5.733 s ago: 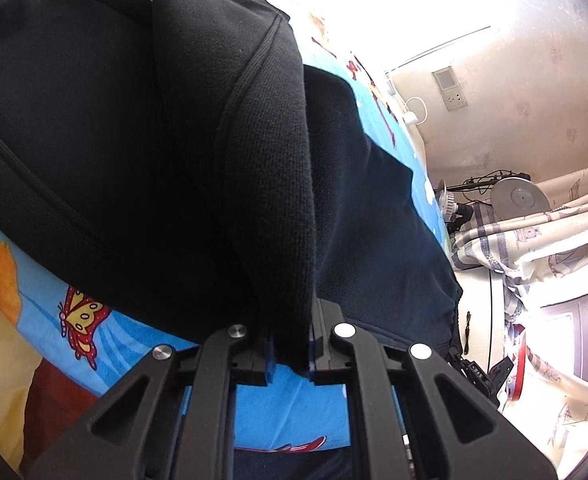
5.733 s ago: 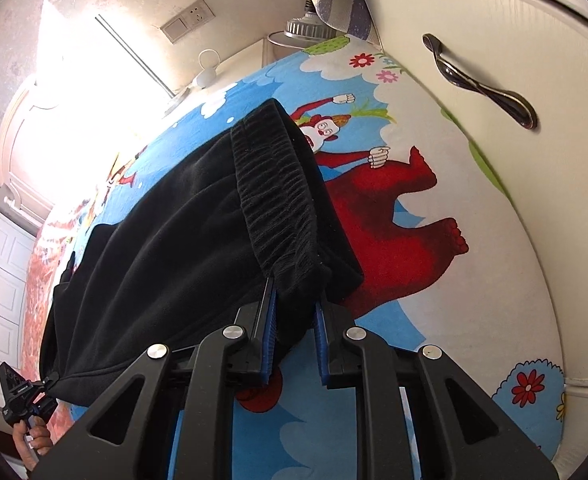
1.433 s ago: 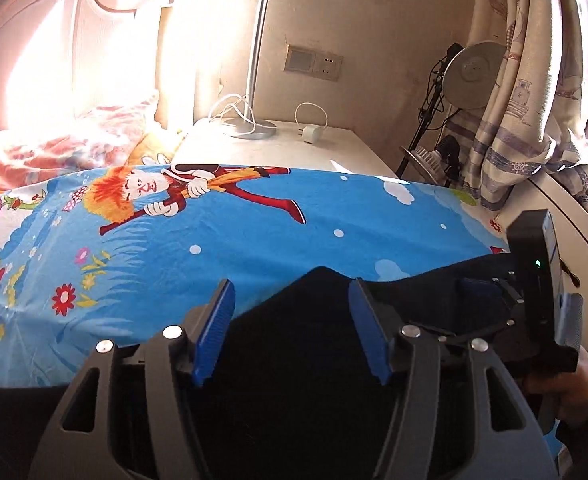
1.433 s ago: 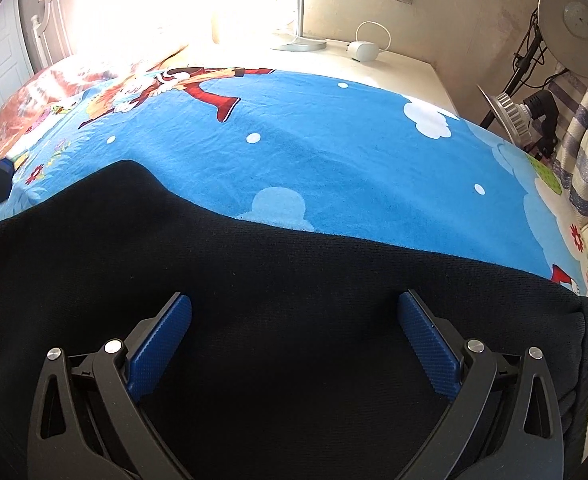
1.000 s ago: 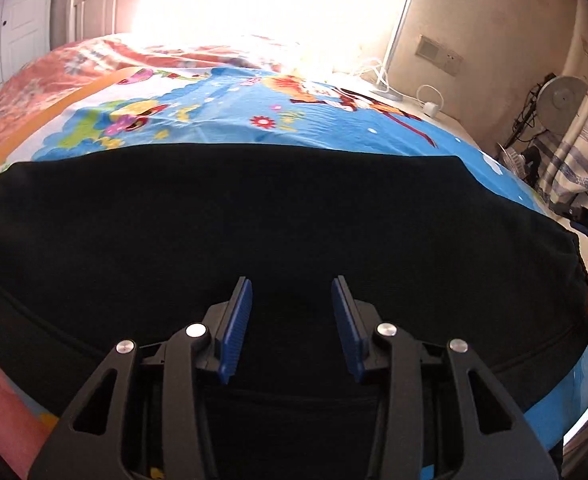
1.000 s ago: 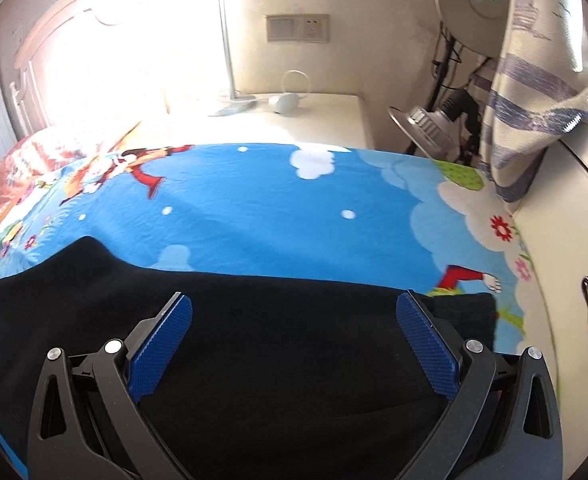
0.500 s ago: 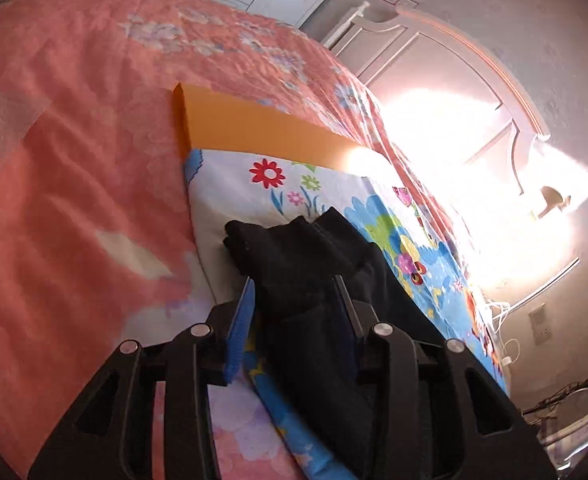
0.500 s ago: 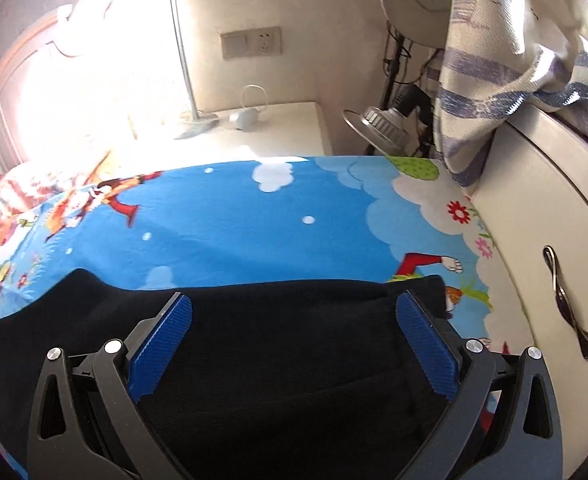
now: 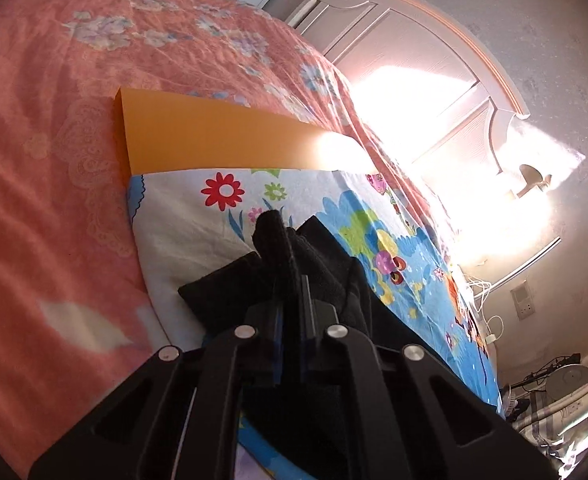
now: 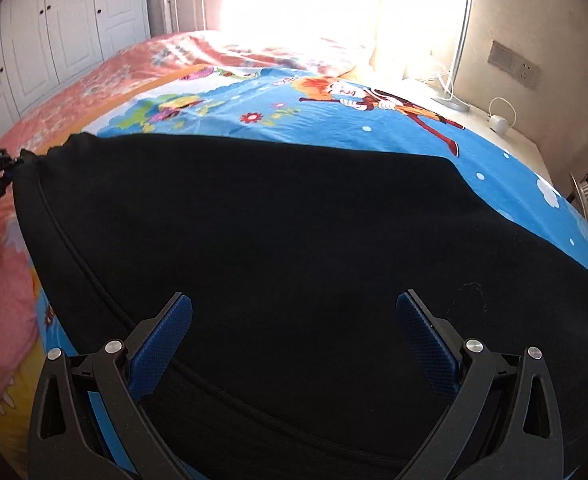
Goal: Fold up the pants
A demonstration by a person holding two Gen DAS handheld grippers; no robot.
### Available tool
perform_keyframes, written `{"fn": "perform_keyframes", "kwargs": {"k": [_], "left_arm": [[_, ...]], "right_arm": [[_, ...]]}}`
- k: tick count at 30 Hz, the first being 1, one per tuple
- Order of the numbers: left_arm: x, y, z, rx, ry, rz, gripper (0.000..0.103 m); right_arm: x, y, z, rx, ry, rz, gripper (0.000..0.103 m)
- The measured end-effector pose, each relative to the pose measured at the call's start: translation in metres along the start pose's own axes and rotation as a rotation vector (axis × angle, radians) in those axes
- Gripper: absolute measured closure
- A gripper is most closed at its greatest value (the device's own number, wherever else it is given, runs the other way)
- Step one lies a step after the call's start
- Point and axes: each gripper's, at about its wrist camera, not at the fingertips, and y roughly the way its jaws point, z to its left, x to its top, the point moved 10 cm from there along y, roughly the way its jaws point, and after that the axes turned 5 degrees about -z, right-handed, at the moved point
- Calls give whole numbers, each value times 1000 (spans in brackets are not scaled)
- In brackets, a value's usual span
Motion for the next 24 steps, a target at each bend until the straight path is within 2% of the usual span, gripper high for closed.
{"fn": "perform_keyframes", "kwargs": {"k": [2,3,5,6,8,10,12,14,16,18,19,22,23,24], "left_arm": [[-13,19,17,22,-35,57,98],[-19,22,25,21,-52,67,98],[-21,18,28,-6,-56,44,97],[-21,17,30,-3,-53,37,93],[-20,13,35,25,-64,19,84],[-14,0,31,44,-47,-28,82],[-9,-17,6,18,35,-82,81],[-16,-25,-32,-65,147,-93,81],[-36,-26,-72,-177,262,-58,81],[-63,-19,-98,-265,330,3,81],[-78,-14,-106,-282,370,32,81],[-118,-2,-111,-266,478,89,81],[-129,5,-108,-249,499,114,76],[-135,13,-100,-192,527,118,77]], "right_arm": [[-10,9,-1,8,4,26,5],[-10,9,-4,20,19,12,5],[-12,10,-8,32,38,12,5],[-12,10,-8,29,40,5,5],[-11,11,-6,12,31,-11,5],[-10,12,-7,6,36,-21,5],[-8,13,-8,5,42,-18,4],[-8,13,-8,-2,50,-14,4],[-9,13,-8,-8,64,-8,4],[-9,13,-8,-7,74,-2,4],[-9,13,-8,-4,78,-1,4],[-9,12,-9,8,90,2,4],[-10,12,-9,9,87,5,4],[-10,11,-9,10,83,6,4]]}}
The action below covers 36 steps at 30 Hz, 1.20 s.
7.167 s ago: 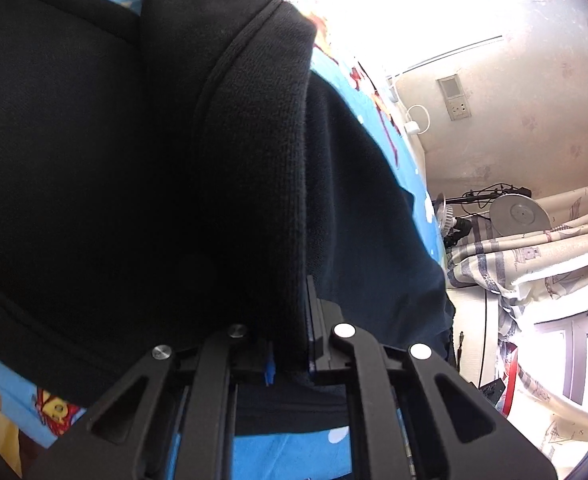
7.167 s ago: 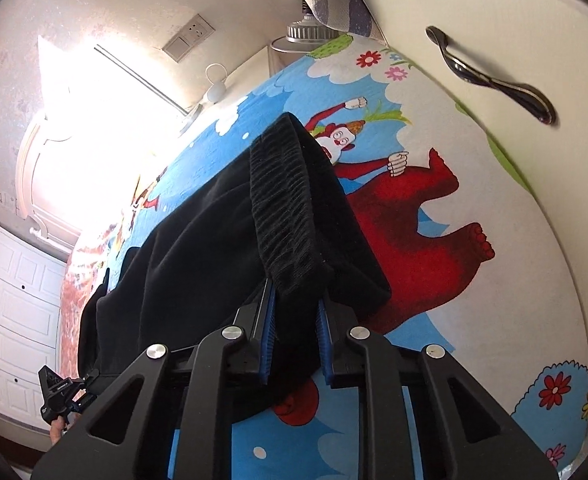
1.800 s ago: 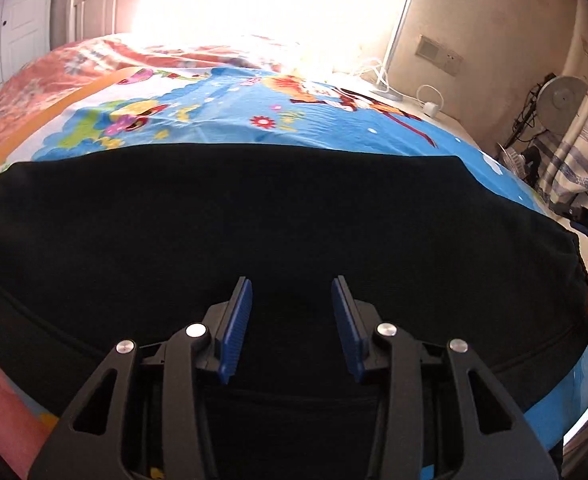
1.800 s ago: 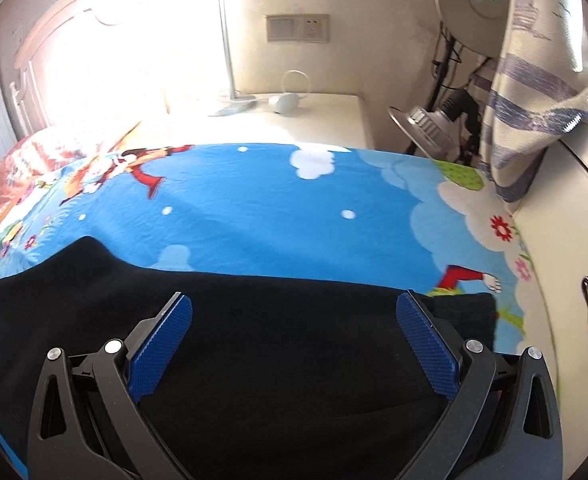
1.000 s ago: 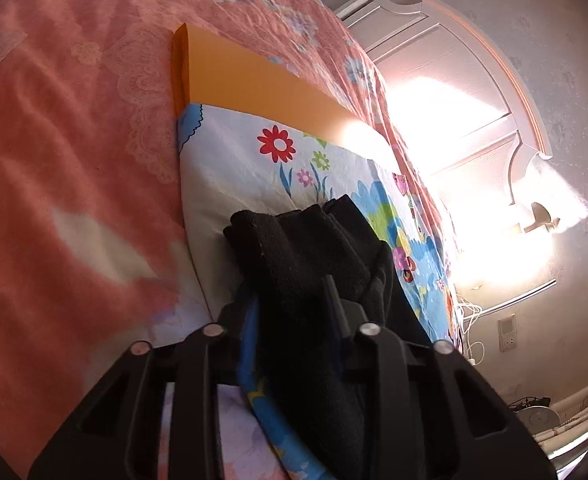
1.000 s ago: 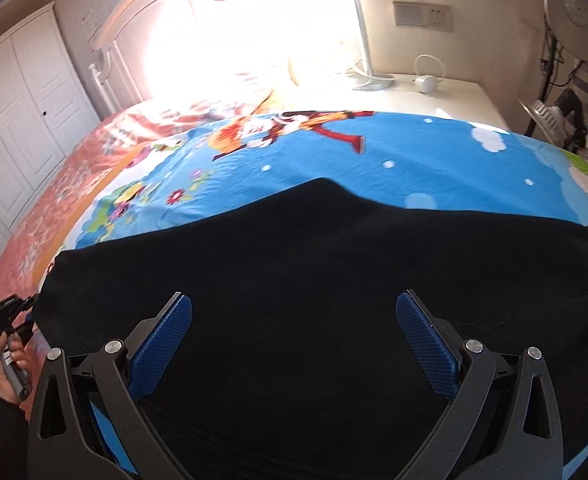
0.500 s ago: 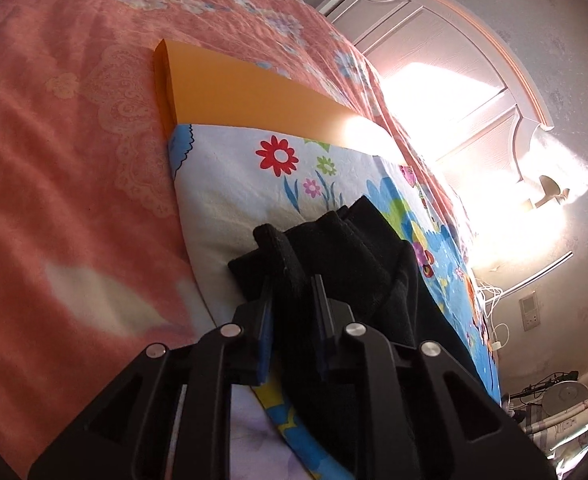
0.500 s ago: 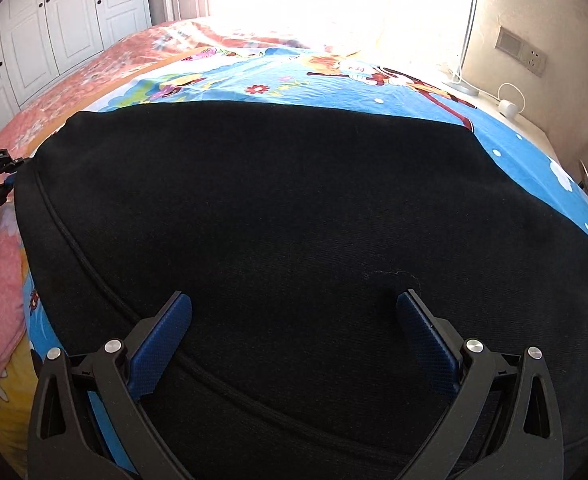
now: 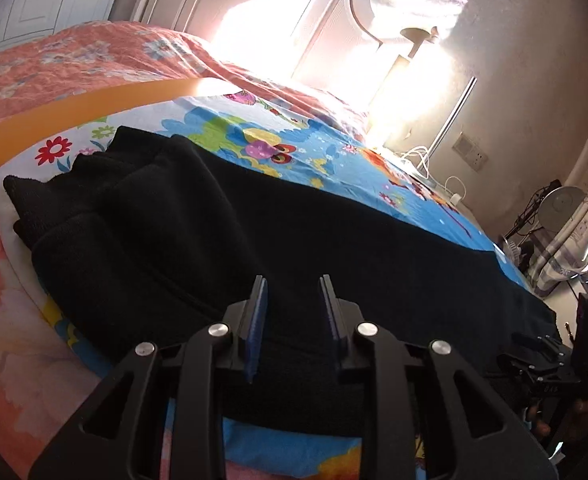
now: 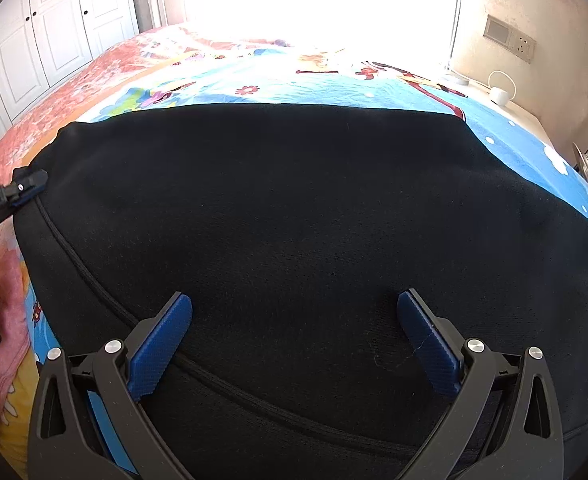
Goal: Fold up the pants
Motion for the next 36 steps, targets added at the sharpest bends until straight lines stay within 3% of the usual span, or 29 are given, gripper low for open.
{"fn": "perform_keyframes", "kwargs": {"k": [2,7,8,9,11,12,14,17,20,21,22,24,27,30,35,36], "left_arm": [[-3,1,13,48,14,-28,86],[17,-18,81,190,-174,-122,86],[19,-18,93,205,-215,-109,102],[23,-21,97,218,-219,-109,101],[39,-31,90,287,-137,-155,99],[48,-34,82,285,-96,-170,89],[65,-28,65,220,-46,-156,85],[77,8,44,185,114,-28,85],[75,52,52,247,274,115,84],[73,64,60,257,310,160,93],[75,72,70,274,327,178,101],[88,73,80,242,254,180,101],[101,66,78,263,244,134,101],[98,64,76,238,170,113,91],[103,42,83,253,55,31,87],[108,29,87,293,37,-8,63]], "right_arm": [[-1,-2,1,14,-8,7,4],[9,-16,7,66,39,-47,4],[11,-18,10,77,37,-59,4],[12,-19,13,86,34,-68,4],[9,-16,17,73,21,-61,4],[6,-12,18,71,16,-44,4],[-4,-3,19,72,28,-2,4],[-3,-3,20,58,10,-3,4],[-4,-2,20,56,3,-4,4],[-4,-3,20,57,5,3,4],[-2,-4,19,69,13,16,4],[9,-10,22,132,47,21,5],[45,-9,21,140,51,-12,5],[86,18,13,116,44,-15,5],[109,88,-27,-83,-50,81,5],[109,94,-32,-62,-38,89,4]]}}
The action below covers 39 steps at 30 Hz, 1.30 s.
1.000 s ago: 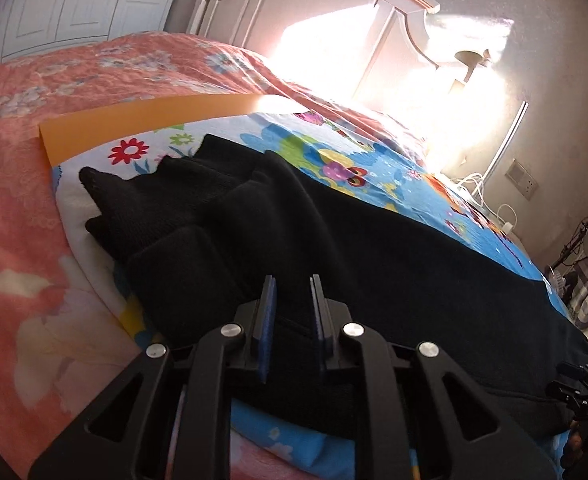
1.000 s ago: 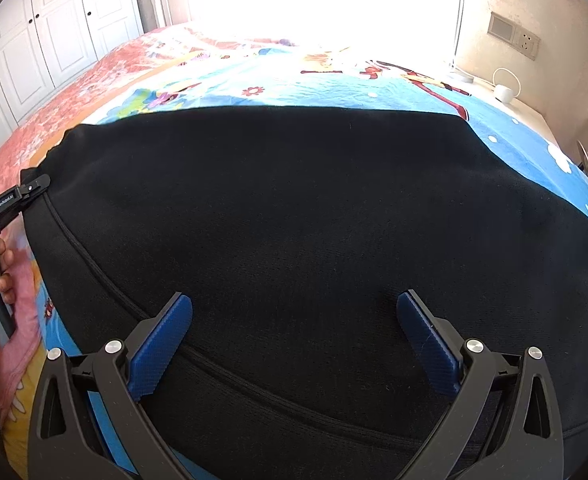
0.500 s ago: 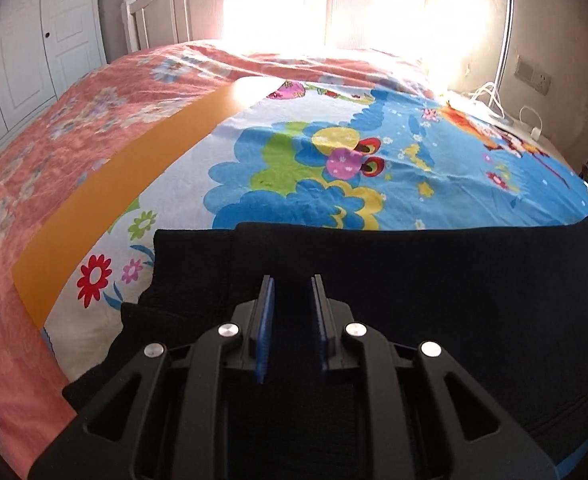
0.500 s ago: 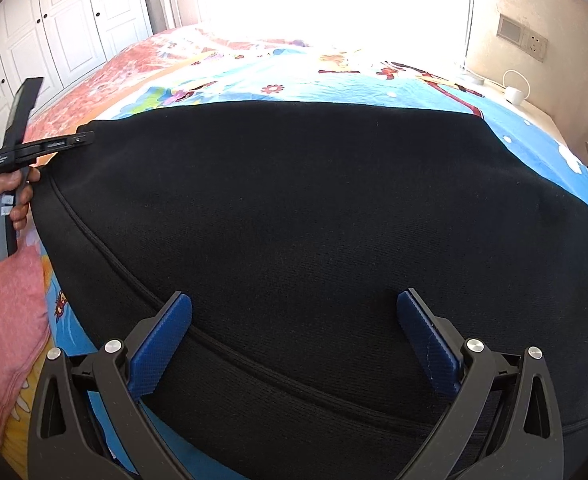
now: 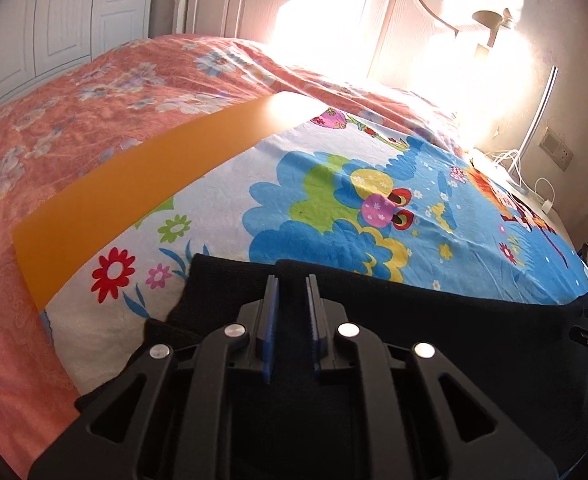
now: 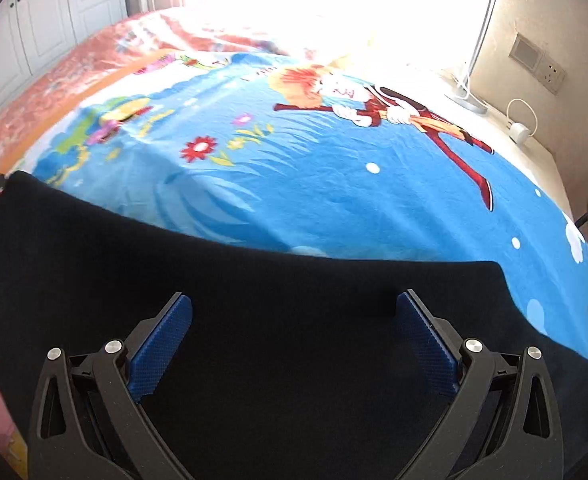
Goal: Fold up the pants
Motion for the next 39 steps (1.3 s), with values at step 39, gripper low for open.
{"fn": "perform_keyframes", "kwargs": {"k": [39], "left_arm": [[-87,-92,57,99,-298,-54,49]], "right_arm": [[-76,-65,152,127,-46,-43,5]]}}
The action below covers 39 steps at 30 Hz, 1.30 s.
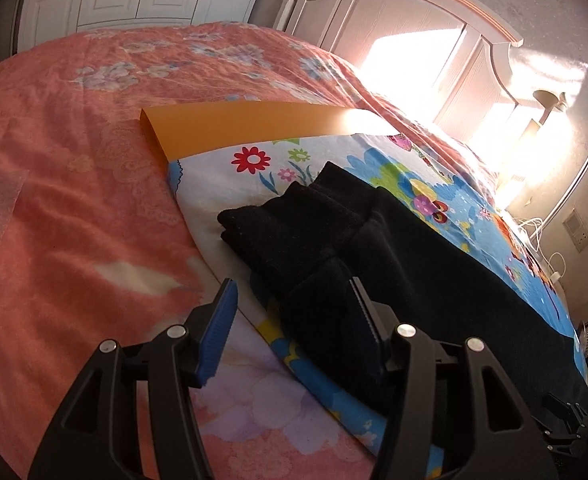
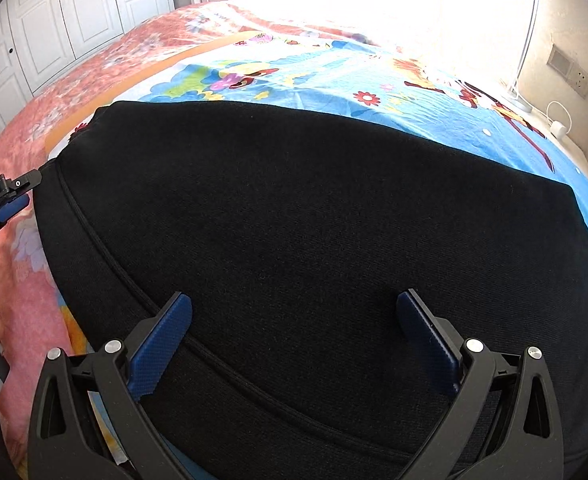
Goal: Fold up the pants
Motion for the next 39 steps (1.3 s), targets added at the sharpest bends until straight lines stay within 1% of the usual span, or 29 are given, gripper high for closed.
{"fn": "perform_keyframes", "kwargs": {"k": [1,2,3,5,6,8,10,11,13,14,15,16,17,19,21,22,24,25,27,28,30,31,33,35,37,39], "left_arm": [[0,-5,0,0,1,-21,51],[0,-9,-4,-13,3,-35,58],[0,-12,-8,-28,1,-42,62],[-3,-12,-19,-56,11,-38,64],[-4,-12,-28,-70,35,-38,65],[-8,-12,-46,-100,85,-37,65],[-13,-11,-68,-157,133,-23,65],[-18,-10,-80,-180,167,-12,65],[-34,-7,-102,-220,270,28,65],[-44,-4,-109,-224,327,52,65],[-51,1,-112,-206,376,70,62],[-57,9,-108,-166,407,83,62],[-57,14,-99,-135,404,83,62],[-46,15,-80,-120,319,71,62],[-30,12,-54,-71,251,45,63],[-23,9,-44,-88,202,37,64],[-13,1,-27,-183,40,43,65],[-8,-2,-17,-197,-31,30,65],[2,-9,7,-133,-104,-21,58],[4,-10,14,-161,-153,-22,58],[4,-7,22,-275,-289,12,59],[3,-6,25,-305,-324,19,59],[3,1,29,-326,-344,30,60],[5,10,30,-365,-382,41,60],[8,21,31,-411,-441,60,60],[10,33,34,-431,-486,78,61]], "right_arm": [[-1,0,0,-1,0,-1,5],[-1,0,0,-1,0,-2,4],[-1,0,0,-1,0,-3,4],[0,0,0,-1,1,-4,4],[0,0,0,-1,0,-5,4],[0,0,0,2,-1,-6,4],[0,0,1,3,-1,-8,4],[0,-1,0,3,-1,-9,4],[0,-1,0,4,-2,-11,4],[0,-1,0,6,-1,-10,4],[0,-1,0,9,2,-9,4],[0,-3,-1,12,6,-7,4],[0,-5,-1,21,14,-11,5],[3,-15,3,81,29,-40,5],[6,-23,13,136,8,-66,5],[6,-24,20,163,-16,-66,5],[5,-19,27,175,-44,-43,5],[3,-15,27,185,-40,-19,5],[-3,-6,28,201,-42,36,5],[-1,-6,29,198,-63,35,5],[9,-8,32,214,-74,34,5],[17,-10,33,225,-73,27,5],[33,-7,39,245,-90,34,5],[51,3,52,269,-125,45,6],[69,13,68,266,-172,52,10],[86,24,88,291,-207,63,18]]}}
